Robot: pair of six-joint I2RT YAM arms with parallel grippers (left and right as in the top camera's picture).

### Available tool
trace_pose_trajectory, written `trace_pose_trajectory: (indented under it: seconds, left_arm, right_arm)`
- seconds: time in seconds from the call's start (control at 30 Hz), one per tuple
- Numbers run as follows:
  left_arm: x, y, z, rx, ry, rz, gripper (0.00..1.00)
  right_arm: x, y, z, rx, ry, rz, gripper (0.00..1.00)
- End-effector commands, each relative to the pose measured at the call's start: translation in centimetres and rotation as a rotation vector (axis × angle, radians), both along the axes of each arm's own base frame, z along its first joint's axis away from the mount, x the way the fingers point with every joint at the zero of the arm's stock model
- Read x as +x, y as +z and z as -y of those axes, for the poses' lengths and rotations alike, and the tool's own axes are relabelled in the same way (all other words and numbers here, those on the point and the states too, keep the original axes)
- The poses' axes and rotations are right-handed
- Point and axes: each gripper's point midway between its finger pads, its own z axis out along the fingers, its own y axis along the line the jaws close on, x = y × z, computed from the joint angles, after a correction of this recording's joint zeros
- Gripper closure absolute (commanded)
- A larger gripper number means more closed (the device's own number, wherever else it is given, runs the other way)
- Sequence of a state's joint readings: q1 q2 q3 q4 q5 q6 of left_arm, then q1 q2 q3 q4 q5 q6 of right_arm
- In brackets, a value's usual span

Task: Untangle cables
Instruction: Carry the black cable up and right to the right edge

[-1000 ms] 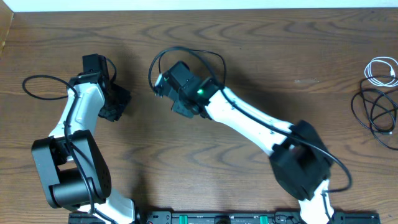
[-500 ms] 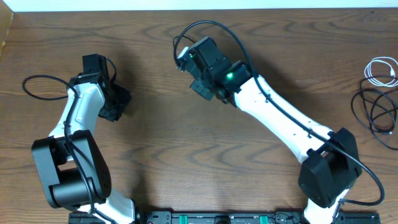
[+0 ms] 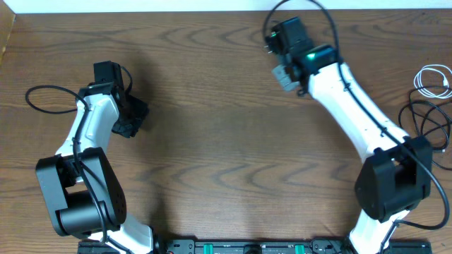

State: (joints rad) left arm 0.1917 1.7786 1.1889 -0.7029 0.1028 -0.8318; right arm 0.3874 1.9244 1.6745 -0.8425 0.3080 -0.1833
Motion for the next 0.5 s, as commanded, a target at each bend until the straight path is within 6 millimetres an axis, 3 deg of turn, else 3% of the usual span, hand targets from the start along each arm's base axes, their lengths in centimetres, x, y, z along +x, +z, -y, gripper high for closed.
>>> trace_pose_trajectory:
  seconds: [0.0,0.2,0.3,0.47]
  left_arm:
    - [0.2,0.1,-0.1,0.005,0.001,0.001,0.59]
    - [0.2,0.1,-0.1,0.006,0.001,0.001,0.59]
    - [0.2,0.1,-0.1,0.006,0.001,0.001,0.59]
    - [0.2,0.1,-0.1,0.006,0.001,0.000,0.59]
  right_arm:
    - [1.1,0.7,6.1,-0.048,-0.171,0.035,0.99]
    - [1.5,-0.7,16.3,0.010,-0.379,0.009,0.99]
    - [1.2,-2.2,17.1,0.177,-0.376,-0.038,0.99]
    - [-0.3,-4.1,19.5,0.209,-0.434,-0.087,0.99]
